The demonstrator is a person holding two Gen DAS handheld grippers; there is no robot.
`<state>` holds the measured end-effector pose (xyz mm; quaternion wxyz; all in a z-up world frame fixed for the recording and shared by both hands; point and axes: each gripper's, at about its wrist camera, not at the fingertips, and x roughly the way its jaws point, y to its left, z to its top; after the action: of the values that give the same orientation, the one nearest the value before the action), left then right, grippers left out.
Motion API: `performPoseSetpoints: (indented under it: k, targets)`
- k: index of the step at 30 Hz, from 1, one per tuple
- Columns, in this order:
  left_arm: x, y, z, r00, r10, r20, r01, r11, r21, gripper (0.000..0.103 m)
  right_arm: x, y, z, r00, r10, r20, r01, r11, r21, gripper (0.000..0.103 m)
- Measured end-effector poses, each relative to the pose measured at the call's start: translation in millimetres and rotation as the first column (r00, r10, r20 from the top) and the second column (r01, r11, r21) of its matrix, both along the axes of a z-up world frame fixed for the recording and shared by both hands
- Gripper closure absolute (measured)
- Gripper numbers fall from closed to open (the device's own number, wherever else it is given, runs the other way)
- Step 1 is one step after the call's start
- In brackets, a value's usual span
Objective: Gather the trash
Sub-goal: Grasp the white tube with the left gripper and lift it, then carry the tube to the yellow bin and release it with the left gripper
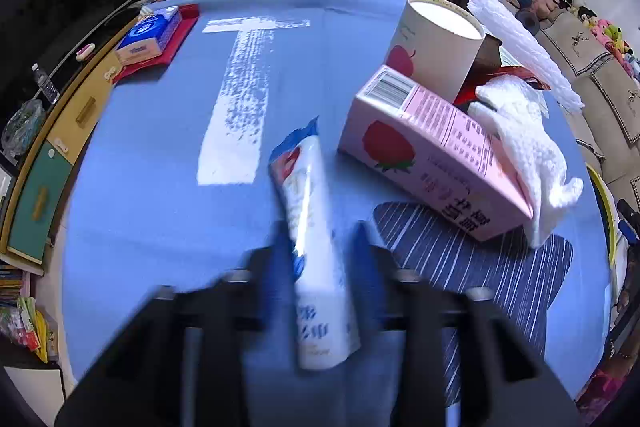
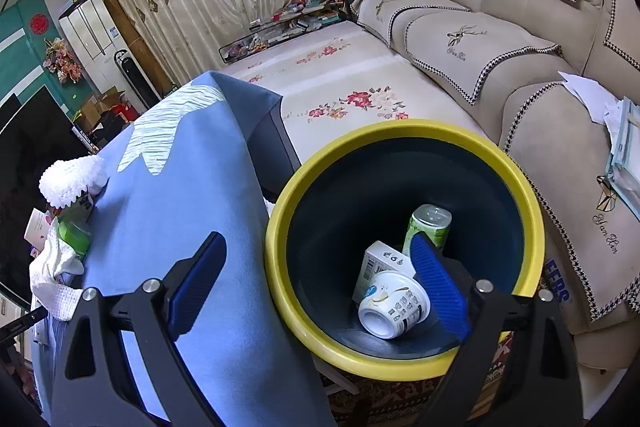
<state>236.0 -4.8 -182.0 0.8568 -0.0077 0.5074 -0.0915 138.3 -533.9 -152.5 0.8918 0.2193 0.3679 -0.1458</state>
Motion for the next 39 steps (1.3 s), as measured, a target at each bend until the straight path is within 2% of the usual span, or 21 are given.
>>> performPoseSetpoints:
  k: [6,10,13,17,19,20,23,25,27,30,34,39]
  targets:
    - [-19,-2,7,0.999,-0.045,0.023,0.046,0.999,-0.007,0.089,-1,1,2,1.000,0.007,0.006,-0.007,1.000,0.005,0.015]
    - [-44,-24,37,0.986,-0.120,0.112,0.120,0.993,0.006,0.089,-6,0,8,1.000,0.005,0.022,-0.005,1.000,0.001,0.015]
    - [-61,-52,62,0.964,-0.204,0.169,0.209,0.978,-0.015,0.089,-13,-1,16,0.999,0.003,0.037,-0.002,1.000,-0.003,0.015]
    - [-78,-102,88,0.914,-0.331,0.233,0.348,0.937,-0.033,0.089,-23,-1,28,0.999,0.012,0.048,-0.010,0.999,-0.038,0.015]
    - [-85,-140,97,0.875,-0.409,0.260,0.432,0.901,-0.033,0.089,-32,-2,35,0.999,0.011,0.051,-0.008,0.998,-0.058,0.015]
    - [-87,-152,99,0.863,-0.432,0.261,0.456,0.889,-0.034,0.089,-36,-4,38,0.998,0.008,0.055,-0.005,0.998,-0.064,0.015]
    - [-93,-209,101,0.809,-0.529,0.258,0.554,0.832,-0.033,0.089,-53,-13,47,0.998,-0.014,0.067,0.020,0.996,-0.086,0.015]
    - [-95,-249,99,0.765,-0.595,0.245,0.622,0.782,-0.040,0.089,-66,-23,53,0.996,-0.037,0.084,0.045,0.995,-0.090,0.015]
    - [-94,-285,95,0.730,-0.646,0.223,0.672,0.739,-0.056,0.089,-76,-32,57,0.994,-0.058,0.096,0.066,0.994,-0.091,0.014]
    - [-93,-339,90,0.687,-0.700,0.195,0.722,0.687,-0.075,0.089,-93,-46,61,0.988,-0.099,0.114,0.110,0.990,-0.092,0.014]
    - [-84,-396,73,0.654,-0.738,0.168,0.755,0.651,-0.079,0.089,-107,-61,61,0.983,-0.133,0.127,0.144,0.986,-0.084,0.013]
    - [-70,-455,48,0.637,-0.762,0.121,0.771,0.628,-0.103,0.087,-118,-78,57,0.977,-0.169,0.129,0.178,0.982,-0.066,0.013]
